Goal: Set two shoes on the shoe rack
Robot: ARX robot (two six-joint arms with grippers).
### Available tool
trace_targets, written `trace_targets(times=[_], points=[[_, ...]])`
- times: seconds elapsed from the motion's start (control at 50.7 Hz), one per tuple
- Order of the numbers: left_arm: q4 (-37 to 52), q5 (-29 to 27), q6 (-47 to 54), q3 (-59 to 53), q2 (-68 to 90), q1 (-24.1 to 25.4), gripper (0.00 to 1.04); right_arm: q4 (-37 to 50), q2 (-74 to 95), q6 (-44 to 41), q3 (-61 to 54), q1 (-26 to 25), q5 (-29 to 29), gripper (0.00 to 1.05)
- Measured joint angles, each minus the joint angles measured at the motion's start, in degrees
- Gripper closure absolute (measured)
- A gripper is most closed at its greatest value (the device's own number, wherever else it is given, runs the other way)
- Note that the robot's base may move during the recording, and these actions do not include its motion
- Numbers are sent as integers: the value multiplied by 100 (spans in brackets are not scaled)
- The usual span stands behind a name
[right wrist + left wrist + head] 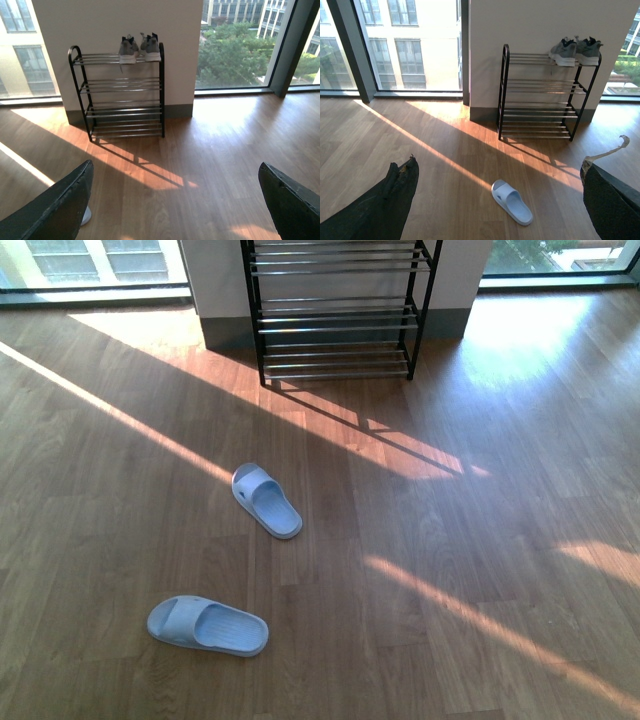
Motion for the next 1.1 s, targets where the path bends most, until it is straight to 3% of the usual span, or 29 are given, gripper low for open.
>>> trace_targets(times=[1.104], points=[[0,2,0,0,0,0,9,0,0,2,0,0,9,9]])
